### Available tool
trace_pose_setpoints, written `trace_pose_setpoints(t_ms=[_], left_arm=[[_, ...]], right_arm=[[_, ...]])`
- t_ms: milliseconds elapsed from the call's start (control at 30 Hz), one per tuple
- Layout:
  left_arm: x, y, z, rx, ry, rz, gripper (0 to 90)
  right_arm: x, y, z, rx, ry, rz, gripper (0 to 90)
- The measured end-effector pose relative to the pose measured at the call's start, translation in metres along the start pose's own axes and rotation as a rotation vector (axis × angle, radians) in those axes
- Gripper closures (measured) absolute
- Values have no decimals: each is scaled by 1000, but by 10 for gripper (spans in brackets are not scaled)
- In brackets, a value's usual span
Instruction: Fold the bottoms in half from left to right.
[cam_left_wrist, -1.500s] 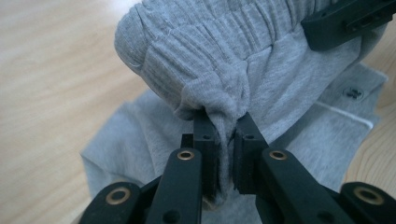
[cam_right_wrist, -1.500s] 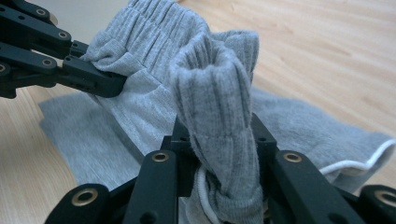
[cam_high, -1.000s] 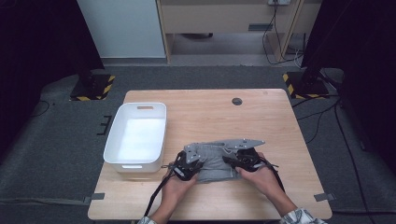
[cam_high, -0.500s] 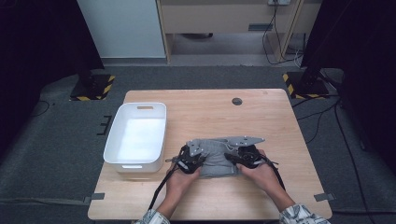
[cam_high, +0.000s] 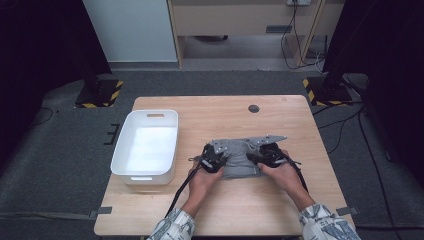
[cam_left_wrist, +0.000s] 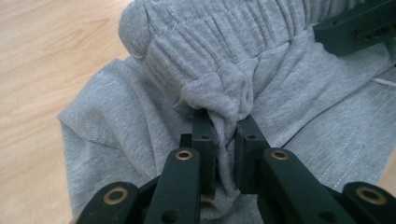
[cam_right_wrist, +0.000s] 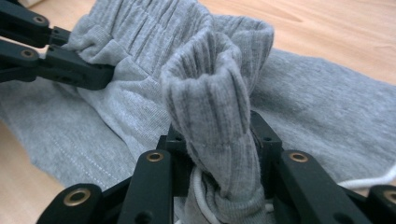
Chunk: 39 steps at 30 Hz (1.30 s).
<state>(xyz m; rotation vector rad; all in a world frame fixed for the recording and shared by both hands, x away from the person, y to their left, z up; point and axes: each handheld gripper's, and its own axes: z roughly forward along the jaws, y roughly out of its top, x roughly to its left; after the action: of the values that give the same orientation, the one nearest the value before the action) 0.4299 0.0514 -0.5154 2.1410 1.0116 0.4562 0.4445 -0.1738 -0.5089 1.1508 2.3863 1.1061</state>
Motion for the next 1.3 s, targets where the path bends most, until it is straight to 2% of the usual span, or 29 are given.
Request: trace_pose_setpoints(t_ms=[100, 267, 500, 600, 633, 700, 800, 867, 900, 967, 1067, 1233, 1300], left_arm=[[3, 6, 6, 1, 7, -8, 812], [7, 10, 13, -10, 5, -12, 809], [9, 8, 12, -21, 3, -3, 771], [9, 9, 6, -41, 18, -20, 630], [9, 10, 4, -49, 25, -16, 559], [9, 11, -3, -80, 30, -1, 478], [12, 14, -13, -129, 28, -10, 424], [14, 15, -16, -153, 33, 5, 396], [15, 16, -17, -164, 33, 17, 394], [19, 17, -15, -174, 33, 11, 392], [25, 19, -7, -149, -21, -53, 376], [29, 25, 7, -98, -47, -59, 398], [30, 27, 9, -106, -65, -75, 421]], right_arm=[[-8, 8, 6, 7, -22, 13, 673], [-17, 14, 11, 7, -30, 34, 669], [-15, 10, 8, 3, -22, 30, 641], [-16, 11, 4, 2, -15, 40, 544], [-16, 11, 1, -3, -10, 41, 509], [-15, 12, -3, -12, 1, 33, 416], [-16, 16, -10, -50, -11, 23, 344], [-17, 18, -13, -76, -18, 26, 293], [-18, 19, -14, -83, -18, 24, 290], [-19, 21, -13, -83, -10, 25, 276], [-20, 25, -9, -97, 1, 44, 262], [-23, 28, 1, -97, 26, 98, 297], [-23, 28, 7, -83, 37, 96, 333]])
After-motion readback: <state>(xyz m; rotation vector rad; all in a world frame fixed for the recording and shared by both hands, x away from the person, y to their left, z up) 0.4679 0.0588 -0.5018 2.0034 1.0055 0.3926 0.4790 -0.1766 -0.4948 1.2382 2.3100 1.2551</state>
